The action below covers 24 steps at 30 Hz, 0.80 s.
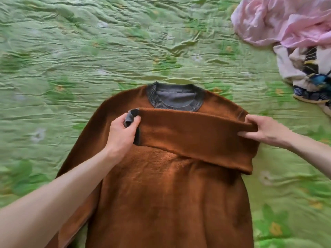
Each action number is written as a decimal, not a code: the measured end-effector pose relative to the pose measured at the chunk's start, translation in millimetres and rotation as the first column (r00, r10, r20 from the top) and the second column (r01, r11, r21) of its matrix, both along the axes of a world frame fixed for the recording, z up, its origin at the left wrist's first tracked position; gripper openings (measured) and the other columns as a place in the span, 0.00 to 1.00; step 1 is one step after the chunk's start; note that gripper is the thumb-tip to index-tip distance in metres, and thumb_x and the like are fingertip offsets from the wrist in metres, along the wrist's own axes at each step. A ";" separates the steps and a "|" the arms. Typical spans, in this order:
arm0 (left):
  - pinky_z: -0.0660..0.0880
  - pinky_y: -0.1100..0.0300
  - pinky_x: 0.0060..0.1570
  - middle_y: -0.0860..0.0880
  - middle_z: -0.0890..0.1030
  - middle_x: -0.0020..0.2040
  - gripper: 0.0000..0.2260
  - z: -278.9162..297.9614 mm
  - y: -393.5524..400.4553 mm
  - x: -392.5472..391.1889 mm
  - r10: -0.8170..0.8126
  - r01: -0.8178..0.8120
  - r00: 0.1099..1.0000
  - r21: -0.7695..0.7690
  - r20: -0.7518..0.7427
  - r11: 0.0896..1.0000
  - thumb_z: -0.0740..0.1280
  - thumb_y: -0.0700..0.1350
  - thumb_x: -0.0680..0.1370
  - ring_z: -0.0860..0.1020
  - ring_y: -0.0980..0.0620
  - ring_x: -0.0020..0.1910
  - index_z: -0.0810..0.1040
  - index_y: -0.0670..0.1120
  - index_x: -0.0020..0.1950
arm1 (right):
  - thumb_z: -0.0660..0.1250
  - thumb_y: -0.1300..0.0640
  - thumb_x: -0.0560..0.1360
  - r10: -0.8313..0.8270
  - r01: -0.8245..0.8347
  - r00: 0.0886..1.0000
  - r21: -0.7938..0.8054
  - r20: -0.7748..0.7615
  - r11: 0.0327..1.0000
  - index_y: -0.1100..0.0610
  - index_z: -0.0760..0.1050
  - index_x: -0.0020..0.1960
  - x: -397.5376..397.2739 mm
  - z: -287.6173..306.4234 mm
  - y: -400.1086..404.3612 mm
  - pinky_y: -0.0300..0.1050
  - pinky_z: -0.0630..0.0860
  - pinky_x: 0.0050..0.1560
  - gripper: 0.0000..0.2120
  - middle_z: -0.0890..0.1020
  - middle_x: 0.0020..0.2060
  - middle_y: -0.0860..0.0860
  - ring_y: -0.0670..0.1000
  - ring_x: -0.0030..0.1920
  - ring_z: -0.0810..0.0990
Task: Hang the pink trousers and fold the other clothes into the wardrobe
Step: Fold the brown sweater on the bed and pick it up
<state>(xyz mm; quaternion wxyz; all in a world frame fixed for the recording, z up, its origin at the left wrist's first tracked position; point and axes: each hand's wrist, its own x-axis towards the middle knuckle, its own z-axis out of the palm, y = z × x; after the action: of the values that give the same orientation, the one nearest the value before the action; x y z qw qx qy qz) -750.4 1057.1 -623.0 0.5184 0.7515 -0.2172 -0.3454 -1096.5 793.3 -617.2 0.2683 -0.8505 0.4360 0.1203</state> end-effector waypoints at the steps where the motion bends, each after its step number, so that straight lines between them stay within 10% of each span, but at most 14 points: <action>1: 0.78 0.70 0.47 0.57 0.86 0.46 0.07 -4.8 4.1 8.6 0.031 -0.032 0.999 0.010 0.009 0.999 0.67 0.46 0.84 0.84 0.64 0.46 0.84 0.55 0.50 | 0.79 0.49 0.72 -0.040 0.038 0.998 0.040 0.049 0.998 0.53 0.74 0.42 7.9 8.6 -2.3 0.43 0.71 0.37 0.14 0.81 0.34 0.49 0.49 0.35 0.77; 10: 0.70 0.77 0.36 0.56 0.82 0.42 0.10 -52.4 27.6 62.8 0.132 -0.171 0.967 0.175 0.216 0.970 0.69 0.44 0.83 0.80 0.62 0.38 0.81 0.54 0.43 | 0.53 0.43 0.85 0.270 -0.338 0.929 -0.287 -0.254 0.896 0.52 0.66 0.50 83.9 -11.8 -29.6 0.52 0.74 0.45 0.14 0.82 0.47 0.57 0.60 0.48 0.81; 15: 0.70 0.57 0.45 0.50 0.83 0.43 0.08 -62.5 30.5 68.7 -0.027 -0.156 0.874 0.332 0.486 0.930 0.68 0.51 0.83 0.81 0.46 0.45 0.81 0.48 0.49 | 0.53 0.46 0.84 0.209 -0.400 0.900 -0.531 -0.383 0.747 0.57 0.68 0.49 83.8 -41.2 -13.5 0.58 0.75 0.48 0.16 0.80 0.45 0.60 0.62 0.45 0.78; 24: 0.68 0.54 0.36 0.51 0.76 0.42 0.07 -72.0 35.7 59.2 -0.287 -0.053 0.644 0.415 0.709 0.908 0.63 0.48 0.85 0.79 0.43 0.36 0.66 0.49 0.51 | 0.52 0.44 0.84 0.047 -0.042 0.999 -0.587 -0.008 0.808 0.50 0.62 0.82 89.6 -76.8 74.7 0.60 0.55 0.79 0.27 0.62 0.82 0.53 0.56 0.82 0.57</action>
<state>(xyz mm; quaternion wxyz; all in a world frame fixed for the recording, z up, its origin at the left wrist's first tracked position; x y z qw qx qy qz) -691.2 1092.8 -695.0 0.1914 0.8990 -0.3874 -0.0707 -1006.9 868.1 -694.0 -0.0085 -0.9022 0.4309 -0.0170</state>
